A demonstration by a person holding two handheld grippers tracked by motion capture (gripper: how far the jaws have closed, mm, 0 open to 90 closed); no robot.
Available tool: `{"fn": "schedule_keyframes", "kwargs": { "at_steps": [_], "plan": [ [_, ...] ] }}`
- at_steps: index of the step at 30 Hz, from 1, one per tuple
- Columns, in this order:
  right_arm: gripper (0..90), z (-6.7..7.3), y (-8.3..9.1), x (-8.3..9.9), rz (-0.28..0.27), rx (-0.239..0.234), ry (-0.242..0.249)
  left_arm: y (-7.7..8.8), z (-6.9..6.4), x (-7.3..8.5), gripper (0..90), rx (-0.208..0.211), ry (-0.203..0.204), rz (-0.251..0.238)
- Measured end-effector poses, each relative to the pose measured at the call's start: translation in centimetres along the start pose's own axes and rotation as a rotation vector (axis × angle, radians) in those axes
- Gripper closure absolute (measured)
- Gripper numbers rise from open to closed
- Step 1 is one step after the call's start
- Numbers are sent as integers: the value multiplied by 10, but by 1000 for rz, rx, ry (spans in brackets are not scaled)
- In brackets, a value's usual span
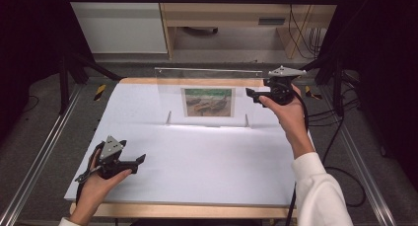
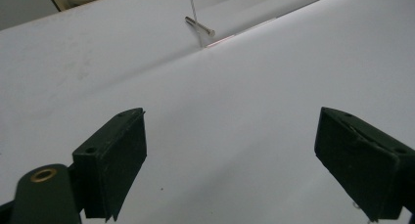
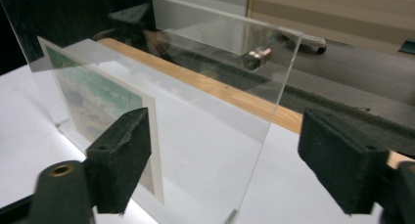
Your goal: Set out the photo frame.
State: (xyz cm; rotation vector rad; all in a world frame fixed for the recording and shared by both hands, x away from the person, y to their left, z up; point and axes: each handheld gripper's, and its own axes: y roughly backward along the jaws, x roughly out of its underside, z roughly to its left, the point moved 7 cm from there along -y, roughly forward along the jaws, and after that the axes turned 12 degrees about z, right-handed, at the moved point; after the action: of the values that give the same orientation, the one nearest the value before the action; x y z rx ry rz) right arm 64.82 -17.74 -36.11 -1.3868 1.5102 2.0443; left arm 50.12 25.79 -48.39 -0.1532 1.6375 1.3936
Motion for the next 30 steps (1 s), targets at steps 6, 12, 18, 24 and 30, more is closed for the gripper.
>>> {"fn": "schedule_keyframes", "kwargs": {
  "at_steps": [6,12,18,24,30],
  "plan": [
    [127,7,16,11,28,26,-1,1,4,0,117,-52,14,-18],
    [90,16,35,25,5,30,-20,0,9,4,109,-55,40,-14],
    [70,27,49,43,-6,41,-14,-3,9,6,103,-51,37,-3],
    [62,37,54,74,9,39,-21,-5,8,7,96,-51,35,6],
    [61,44,49,107,45,39,-34,-6,7,8,94,-47,37,12]
  ]
}}
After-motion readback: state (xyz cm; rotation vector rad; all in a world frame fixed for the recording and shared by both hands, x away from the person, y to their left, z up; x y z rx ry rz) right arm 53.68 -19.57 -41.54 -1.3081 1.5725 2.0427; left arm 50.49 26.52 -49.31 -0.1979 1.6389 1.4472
